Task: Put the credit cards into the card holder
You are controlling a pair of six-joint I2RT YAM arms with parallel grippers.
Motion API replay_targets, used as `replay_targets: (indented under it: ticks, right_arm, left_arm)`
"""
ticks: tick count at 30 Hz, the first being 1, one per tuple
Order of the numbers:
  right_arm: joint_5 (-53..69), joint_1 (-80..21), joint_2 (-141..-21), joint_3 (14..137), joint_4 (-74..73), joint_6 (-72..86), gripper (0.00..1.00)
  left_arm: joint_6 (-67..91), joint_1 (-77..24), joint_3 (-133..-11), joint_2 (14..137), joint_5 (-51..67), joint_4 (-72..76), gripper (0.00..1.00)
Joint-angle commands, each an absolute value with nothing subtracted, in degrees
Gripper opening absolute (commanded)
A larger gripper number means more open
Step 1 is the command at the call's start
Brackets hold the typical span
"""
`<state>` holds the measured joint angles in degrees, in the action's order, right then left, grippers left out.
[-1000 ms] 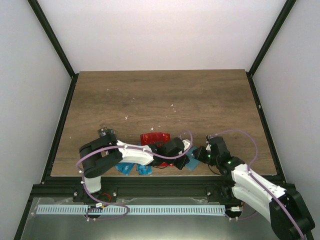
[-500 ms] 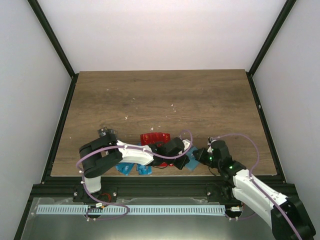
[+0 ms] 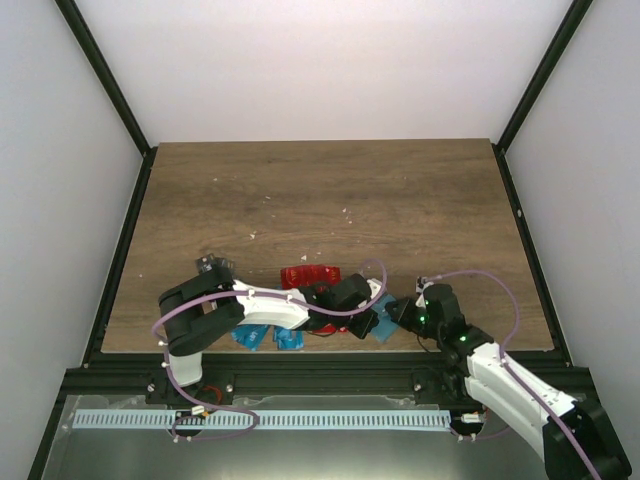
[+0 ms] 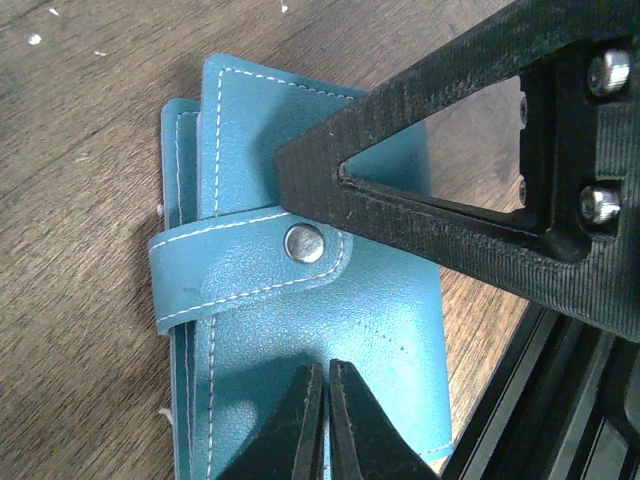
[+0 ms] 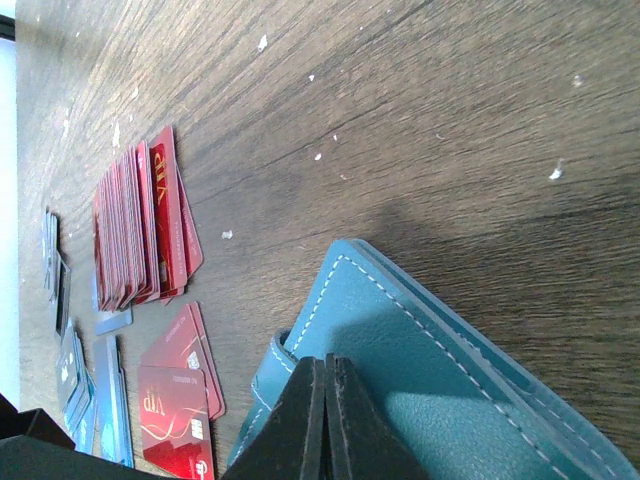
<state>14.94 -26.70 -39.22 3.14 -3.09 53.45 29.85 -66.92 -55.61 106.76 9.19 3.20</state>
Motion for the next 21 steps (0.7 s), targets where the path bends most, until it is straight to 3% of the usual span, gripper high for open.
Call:
replay_targets:
  ticks: [1, 21]
  right_arm:
    - [17.5, -27.0, -40.2, 1.2, -6.4, 54.1, 0.01]
    - [16.9, -28.4, -40.0, 1.2, -6.6, 54.2, 0.01]
  left_arm:
    - [30.1, -67.0, -55.3, 109.6, 7.8, -1.3, 0.06]
    - [30.2, -66.4, -66.9, 109.8, 8.7, -9.4, 0.07]
